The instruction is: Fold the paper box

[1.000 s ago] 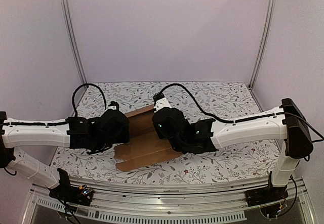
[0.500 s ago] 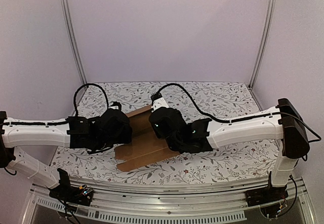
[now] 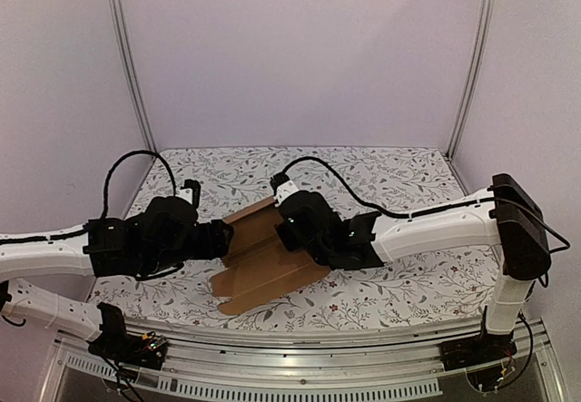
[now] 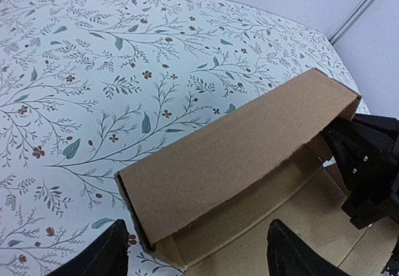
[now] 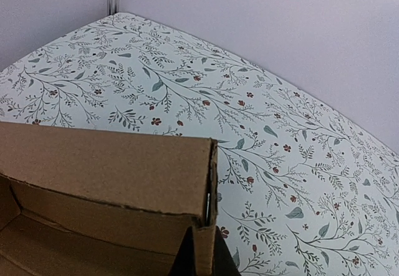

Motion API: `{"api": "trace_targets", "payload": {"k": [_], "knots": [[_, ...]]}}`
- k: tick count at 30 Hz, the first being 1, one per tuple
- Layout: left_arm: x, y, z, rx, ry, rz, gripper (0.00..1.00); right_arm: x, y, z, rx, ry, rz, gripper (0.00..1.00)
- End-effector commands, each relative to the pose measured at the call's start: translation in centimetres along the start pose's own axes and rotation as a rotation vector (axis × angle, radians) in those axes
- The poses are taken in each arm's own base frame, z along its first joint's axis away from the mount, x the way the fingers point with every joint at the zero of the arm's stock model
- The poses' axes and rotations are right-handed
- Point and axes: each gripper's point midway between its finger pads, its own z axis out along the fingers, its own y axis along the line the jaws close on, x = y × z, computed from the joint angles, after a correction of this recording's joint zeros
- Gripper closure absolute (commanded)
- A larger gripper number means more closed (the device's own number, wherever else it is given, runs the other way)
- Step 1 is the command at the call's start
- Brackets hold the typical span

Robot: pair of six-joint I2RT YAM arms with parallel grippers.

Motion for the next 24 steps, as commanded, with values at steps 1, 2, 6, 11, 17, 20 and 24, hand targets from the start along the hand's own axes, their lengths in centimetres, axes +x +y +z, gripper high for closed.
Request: {"api": "trace_targets", "payload": {"k": [1, 2, 6, 11, 17, 20, 24], "knots": [[0.1, -0.1, -1.4, 0.077, -0.013, 0.059, 0.25, 0.7, 0.3, 1.2, -0.106, -0.008, 0.007, 1.00], [0.0, -0.1, -1.7, 0.088, -0.019, 0.076, 0.24, 1.0, 0.4, 1.3, -0.128, -0.014, 0.007, 1.00], [-0.5, -0.5, -2.6, 0.145, -0.032, 0.108, 0.22, 1.5, 0.9, 1.5, -0.196, -0.069, -0.024, 1.00], [-1.2, -1.0, -2.9, 0.162, -0.052, 0.140, 0.23, 2.3, 1.8, 2.2, -0.306, -0.095, -0.010, 1.00], [-1.7, -2.0, -2.2, 0.199, -0.054, 0.156, 0.45, 2.9, 3.1, 1.6, -0.390, -0.277, -0.053, 1.00], [-2.0, -2.6, -1.7, 0.227, -0.045, 0.143, 0.57, 4.1, 3.5, 2.0, -0.404, -0.287, -0.050, 1.00], [-2.4, -3.4, -0.9, 0.259, -0.036, 0.135, 0.77, 4.3, 3.7, 1.4, -0.431, -0.385, -0.024, 1.00]]}}
